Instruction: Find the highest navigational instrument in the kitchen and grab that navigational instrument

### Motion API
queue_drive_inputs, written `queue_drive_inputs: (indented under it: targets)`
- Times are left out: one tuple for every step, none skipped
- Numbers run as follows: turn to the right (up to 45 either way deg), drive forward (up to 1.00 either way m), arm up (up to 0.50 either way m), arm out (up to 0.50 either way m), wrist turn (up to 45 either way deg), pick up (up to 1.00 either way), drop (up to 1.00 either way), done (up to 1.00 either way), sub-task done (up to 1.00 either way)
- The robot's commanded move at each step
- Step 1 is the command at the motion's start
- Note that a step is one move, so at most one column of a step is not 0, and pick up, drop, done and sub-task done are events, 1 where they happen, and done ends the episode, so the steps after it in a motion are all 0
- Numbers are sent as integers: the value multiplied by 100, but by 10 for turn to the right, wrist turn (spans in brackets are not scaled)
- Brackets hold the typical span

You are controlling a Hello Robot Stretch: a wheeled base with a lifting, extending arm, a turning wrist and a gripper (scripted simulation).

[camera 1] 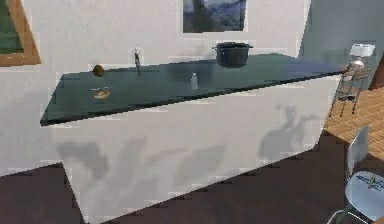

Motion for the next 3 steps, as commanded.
queue_drive_inputs:
  targets:
    - [-210, 0, 0, 0, 0, 0, 0, 0, 0]
    - [0, 60, 0, 0, 0, 0, 0, 0, 0]
    - [-450, 0, 0, 0, 0, 0, 0, 0, 0]
